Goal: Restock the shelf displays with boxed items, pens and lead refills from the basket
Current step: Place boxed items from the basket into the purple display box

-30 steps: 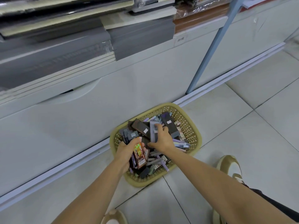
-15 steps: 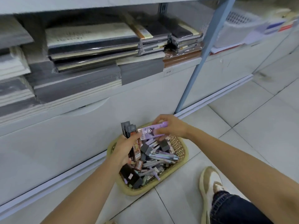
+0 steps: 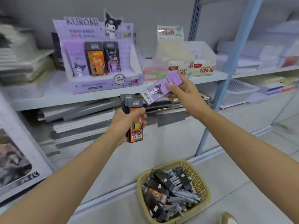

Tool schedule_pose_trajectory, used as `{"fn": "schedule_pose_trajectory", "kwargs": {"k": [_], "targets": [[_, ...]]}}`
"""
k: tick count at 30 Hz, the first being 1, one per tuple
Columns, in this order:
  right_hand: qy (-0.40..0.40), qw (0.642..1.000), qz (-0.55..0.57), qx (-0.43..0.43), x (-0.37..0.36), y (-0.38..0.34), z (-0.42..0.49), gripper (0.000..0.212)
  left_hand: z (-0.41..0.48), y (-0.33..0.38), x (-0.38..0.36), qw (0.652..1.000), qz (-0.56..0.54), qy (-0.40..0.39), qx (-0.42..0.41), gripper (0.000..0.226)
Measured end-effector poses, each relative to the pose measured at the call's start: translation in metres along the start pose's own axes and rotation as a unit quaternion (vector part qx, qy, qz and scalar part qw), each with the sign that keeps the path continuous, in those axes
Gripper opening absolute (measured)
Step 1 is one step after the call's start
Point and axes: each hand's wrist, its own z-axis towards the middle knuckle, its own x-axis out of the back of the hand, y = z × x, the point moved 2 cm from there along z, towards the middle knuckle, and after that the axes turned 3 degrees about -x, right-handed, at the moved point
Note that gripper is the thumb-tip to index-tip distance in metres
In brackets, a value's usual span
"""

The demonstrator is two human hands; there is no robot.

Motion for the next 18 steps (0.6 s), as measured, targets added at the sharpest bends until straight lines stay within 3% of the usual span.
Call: {"fn": "schedule_pose_trajectory", "kwargs": {"k": [4,8,12,18], "targets": [[-0.018,0.997,0.007,0.073,-0.029,-0.058,0.031,0.013,-0.02,0.067,0.038,0.996,0.002,0.029,-0.089,0.005],[-0.01,0.996,0.003,0.084,-0.057,-0.089,0.062,0.022,-0.022,0.109,0.067,0.986,0.0,0.083,-0.141,0.003],[-0.052,0.994,-0.058,0.078,-0.08,-0.099,0.087,0.021,-0.015,0.135,0.102,0.98,0.014,0.141,-0.142,0.021],[-0.127,0.973,-0.186,0.046,-0.087,-0.097,0.104,0.028,-0.013,0.142,0.136,0.985,0.058,0.128,-0.102,0.025]]}}
